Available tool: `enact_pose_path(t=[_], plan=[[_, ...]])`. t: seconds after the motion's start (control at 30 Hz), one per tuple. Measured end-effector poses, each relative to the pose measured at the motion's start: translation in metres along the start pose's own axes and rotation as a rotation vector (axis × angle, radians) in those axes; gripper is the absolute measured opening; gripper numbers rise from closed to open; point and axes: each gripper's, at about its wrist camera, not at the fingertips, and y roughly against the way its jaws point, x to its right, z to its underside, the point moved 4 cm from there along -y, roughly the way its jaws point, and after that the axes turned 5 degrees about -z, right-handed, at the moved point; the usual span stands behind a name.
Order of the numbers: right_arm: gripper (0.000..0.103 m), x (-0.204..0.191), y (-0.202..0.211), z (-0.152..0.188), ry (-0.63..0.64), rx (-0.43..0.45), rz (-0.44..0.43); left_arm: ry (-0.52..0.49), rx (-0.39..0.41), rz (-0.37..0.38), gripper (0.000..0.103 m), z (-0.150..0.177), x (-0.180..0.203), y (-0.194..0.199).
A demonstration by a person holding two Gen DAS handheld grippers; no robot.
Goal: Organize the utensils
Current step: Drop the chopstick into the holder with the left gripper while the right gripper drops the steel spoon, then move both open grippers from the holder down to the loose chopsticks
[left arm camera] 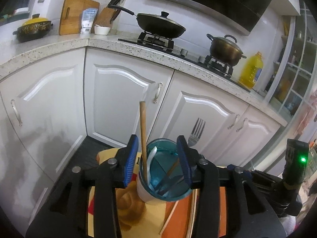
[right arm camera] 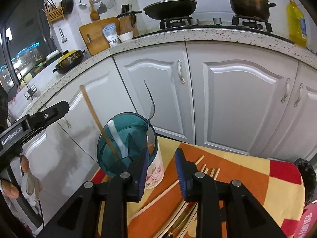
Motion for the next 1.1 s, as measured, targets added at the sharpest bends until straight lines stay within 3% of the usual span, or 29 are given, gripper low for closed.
enact_pose_path(t=[0.13, 0.67, 1.1], plan=[[0.031, -0.001, 0.006, 0.006, -0.002, -0.001, 0.011, -0.017, -0.011, -0.014, 0.049, 0.011, 0.008, 0.007], [0.035, 0.008, 0.033, 0.036, -0.024, -0.020, 0.053, -0.108, -0.067, -0.027, 0.049, 0.055, 0.039, 0.015], [0.037, 0.057, 0.036, 0.078, -0.132, -0.086, 0.095, -0.153, -0.143, -0.021, 0.049, 0.088, 0.056, 0.001]])
